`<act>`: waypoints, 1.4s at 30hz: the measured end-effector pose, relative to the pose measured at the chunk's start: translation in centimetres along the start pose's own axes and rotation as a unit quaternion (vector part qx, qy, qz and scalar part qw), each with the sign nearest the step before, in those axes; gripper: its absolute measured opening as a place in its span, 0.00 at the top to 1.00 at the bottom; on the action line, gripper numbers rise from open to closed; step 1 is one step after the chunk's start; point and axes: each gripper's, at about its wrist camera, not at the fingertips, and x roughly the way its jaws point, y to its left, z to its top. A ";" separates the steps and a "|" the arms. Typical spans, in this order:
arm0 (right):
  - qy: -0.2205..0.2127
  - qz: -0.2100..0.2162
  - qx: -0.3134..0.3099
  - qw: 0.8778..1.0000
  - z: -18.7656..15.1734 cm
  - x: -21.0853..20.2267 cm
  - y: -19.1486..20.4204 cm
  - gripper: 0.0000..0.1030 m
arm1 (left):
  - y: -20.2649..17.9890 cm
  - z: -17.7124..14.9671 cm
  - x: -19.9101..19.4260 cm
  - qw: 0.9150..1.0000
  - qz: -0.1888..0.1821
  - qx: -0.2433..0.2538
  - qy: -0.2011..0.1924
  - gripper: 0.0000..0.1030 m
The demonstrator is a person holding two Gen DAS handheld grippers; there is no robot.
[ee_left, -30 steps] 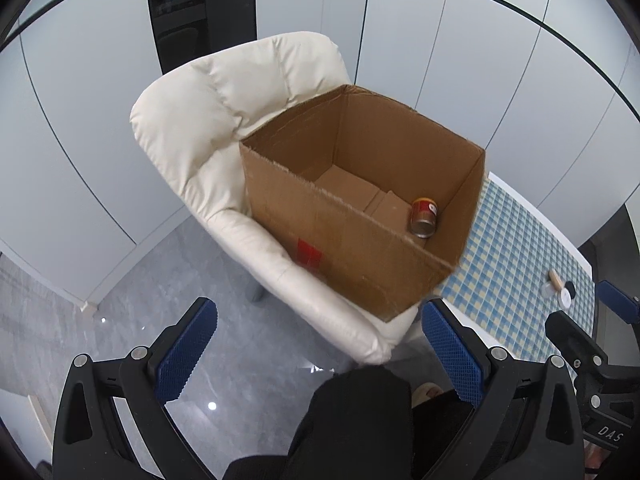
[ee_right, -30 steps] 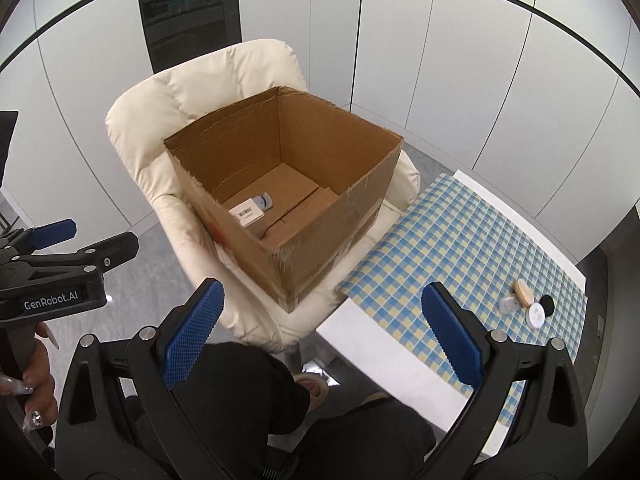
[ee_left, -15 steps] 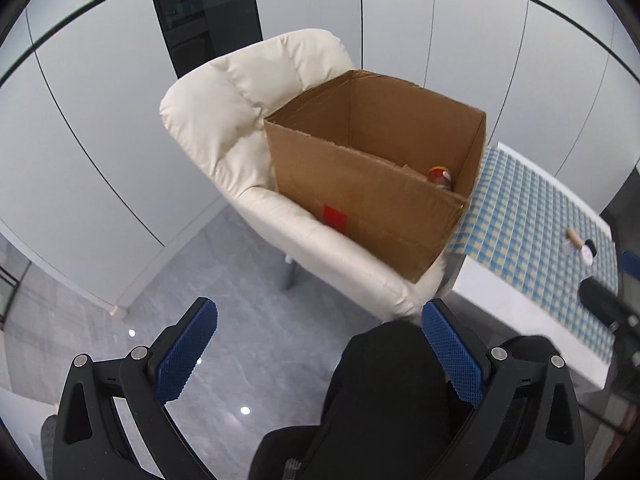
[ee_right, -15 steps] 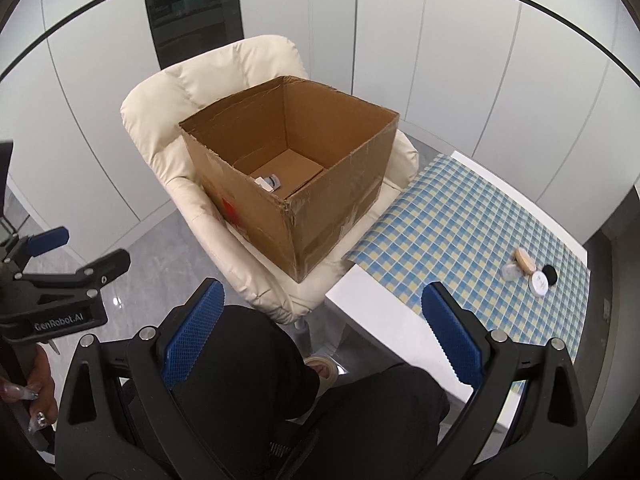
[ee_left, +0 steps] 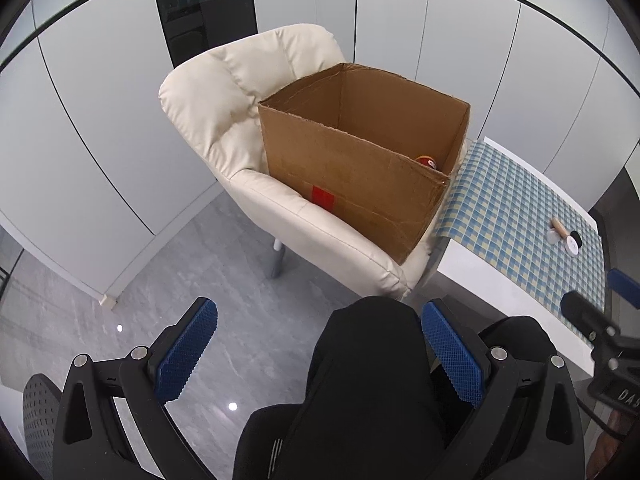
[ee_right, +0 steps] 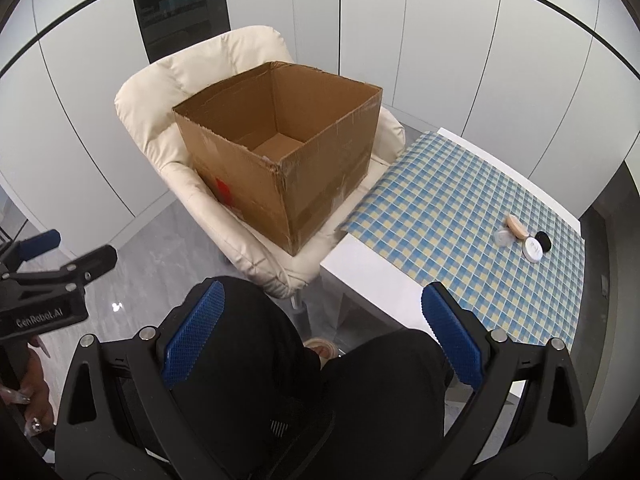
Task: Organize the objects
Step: 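Move both open tools from the box toward the checked table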
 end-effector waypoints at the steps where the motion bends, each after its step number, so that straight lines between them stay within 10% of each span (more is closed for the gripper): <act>1: 0.002 0.001 0.000 1.000 -0.2 -0.1 0.0 0.02 | 0.0 -0.1 -0.1 1.000 0.000 0.000 -0.001 0.01; 42: 0.008 -0.054 0.030 0.998 -4.3 -1.3 -4.1 0.02 | -4.0 0.4 0.0 0.998 -0.019 0.066 -0.006 0.01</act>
